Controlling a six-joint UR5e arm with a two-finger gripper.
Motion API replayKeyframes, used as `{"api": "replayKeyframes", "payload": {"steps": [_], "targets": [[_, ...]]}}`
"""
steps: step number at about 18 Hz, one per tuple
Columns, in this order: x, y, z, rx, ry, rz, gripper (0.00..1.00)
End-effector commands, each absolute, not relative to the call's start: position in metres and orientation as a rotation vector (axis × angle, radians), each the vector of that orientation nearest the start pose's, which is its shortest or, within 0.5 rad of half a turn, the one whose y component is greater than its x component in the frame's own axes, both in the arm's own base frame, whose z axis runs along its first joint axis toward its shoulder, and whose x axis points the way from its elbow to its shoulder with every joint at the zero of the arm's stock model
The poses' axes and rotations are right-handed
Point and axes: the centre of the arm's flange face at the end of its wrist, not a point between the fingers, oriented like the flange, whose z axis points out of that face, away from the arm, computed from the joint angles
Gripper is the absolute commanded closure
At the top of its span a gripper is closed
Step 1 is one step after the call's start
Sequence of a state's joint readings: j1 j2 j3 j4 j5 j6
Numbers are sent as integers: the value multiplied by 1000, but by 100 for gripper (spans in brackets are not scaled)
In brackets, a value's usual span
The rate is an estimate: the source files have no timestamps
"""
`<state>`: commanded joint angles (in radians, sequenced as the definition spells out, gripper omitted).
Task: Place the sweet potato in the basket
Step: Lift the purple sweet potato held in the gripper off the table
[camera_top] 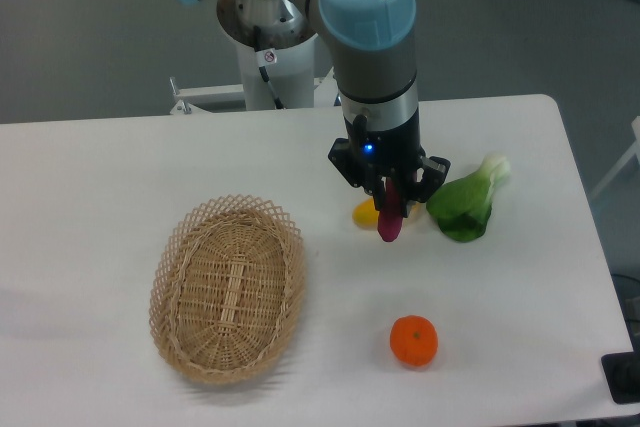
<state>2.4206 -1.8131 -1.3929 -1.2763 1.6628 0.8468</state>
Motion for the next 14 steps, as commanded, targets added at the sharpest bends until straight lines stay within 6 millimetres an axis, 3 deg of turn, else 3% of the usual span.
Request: {"api": "replayKeyframes", "payload": {"steps": [9,12,14], "targets": [[-370,506,471,-3019,-113,313,73],[-345,524,463,-2994,-175,243,73],[-321,540,444,-3008,-218,198,73]]}}
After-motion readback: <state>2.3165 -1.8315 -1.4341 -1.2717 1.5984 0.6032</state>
